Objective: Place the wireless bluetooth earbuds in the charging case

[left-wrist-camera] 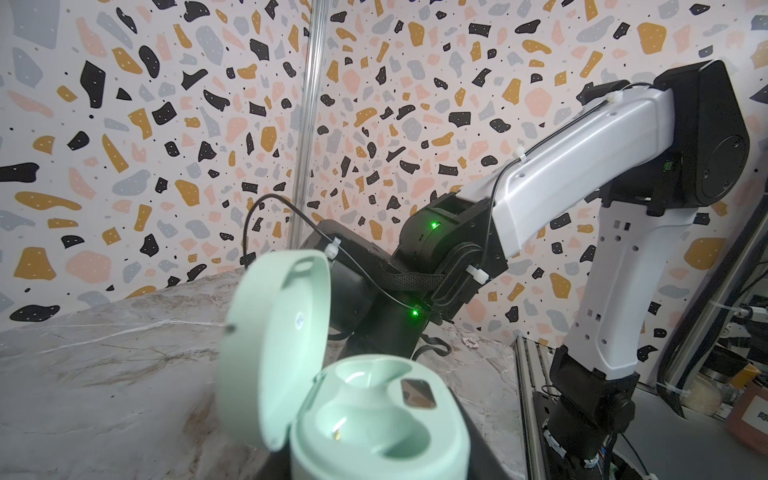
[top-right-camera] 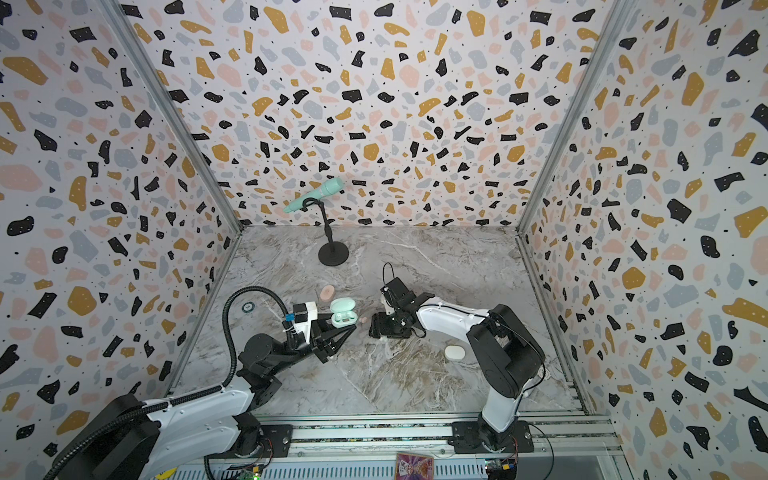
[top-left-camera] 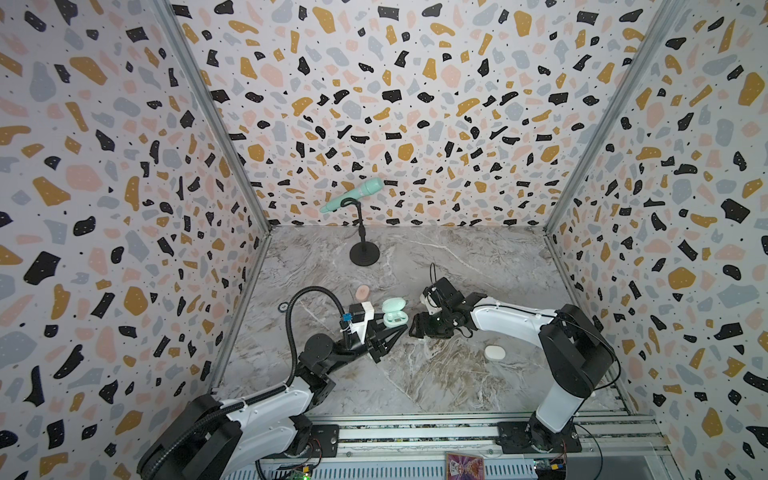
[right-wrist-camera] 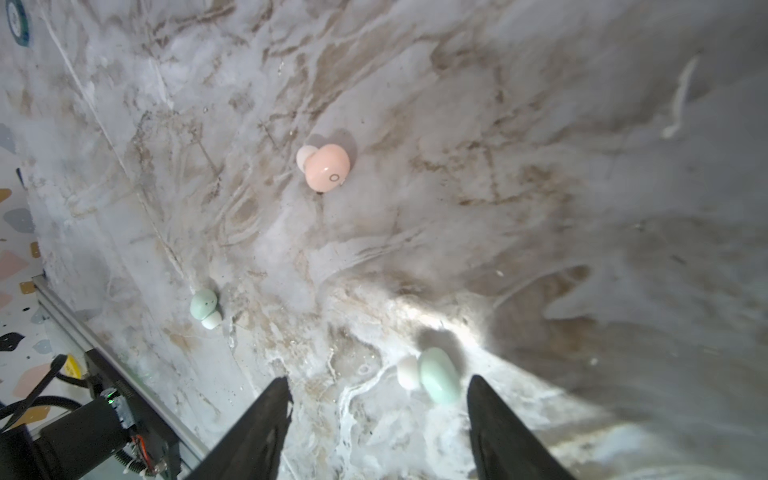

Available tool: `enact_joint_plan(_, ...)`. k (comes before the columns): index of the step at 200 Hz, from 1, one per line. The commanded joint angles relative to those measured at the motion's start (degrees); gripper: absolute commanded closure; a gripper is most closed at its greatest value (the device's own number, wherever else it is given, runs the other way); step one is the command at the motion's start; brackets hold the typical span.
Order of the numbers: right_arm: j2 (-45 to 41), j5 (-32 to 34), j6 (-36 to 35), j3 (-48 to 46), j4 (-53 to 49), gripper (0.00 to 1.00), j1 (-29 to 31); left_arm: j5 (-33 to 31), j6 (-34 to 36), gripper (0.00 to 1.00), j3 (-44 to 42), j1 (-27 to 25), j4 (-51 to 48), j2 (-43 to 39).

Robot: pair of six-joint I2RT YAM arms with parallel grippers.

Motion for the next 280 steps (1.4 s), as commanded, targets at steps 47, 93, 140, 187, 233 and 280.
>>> enact_joint_plan(47, -0.9, 3.4, -1.9, 2.5, -4.4, 0.32, -0.3, -0.1, 0.9, 0.7, 0.2, 0.4, 1.1, -1.7)
enact_joint_plan(93, -0.5, 7.4, -2.2, 1.7, -6.0, 0.33, 3.4, -0.1, 1.1, 0.7, 0.3, 0.4, 0.4, -2.0)
enact_joint_plan(140, 0.6, 16.9, -3.7, 1.8, -10.5, 0.33, 6.1, -0.3, 1.0, 0.7, 0.1, 0.4, 0.4, -2.1)
enact_joint_plan(187, 3.0, 20.2, -5.3, 2.5, -10.9, 0.33, 7.4, -0.7, 0.9, 0.7, -0.2, 0.4, 0.6, -2.3)
enact_joint_plan(233, 4.1, 23.4, -5.4, 2.7, -12.2, 0.33, 8.1, -1.0, 1.0, 0.7, -0.3, 0.5, 0.1, -2.7)
enact_joint_plan(280, 3.3, 27.7, -6.5, 3.4, -15.0, 0.33, 7.9, -1.0, 1.1, 0.7, -0.4, 0.5, 0.1, -2.7)
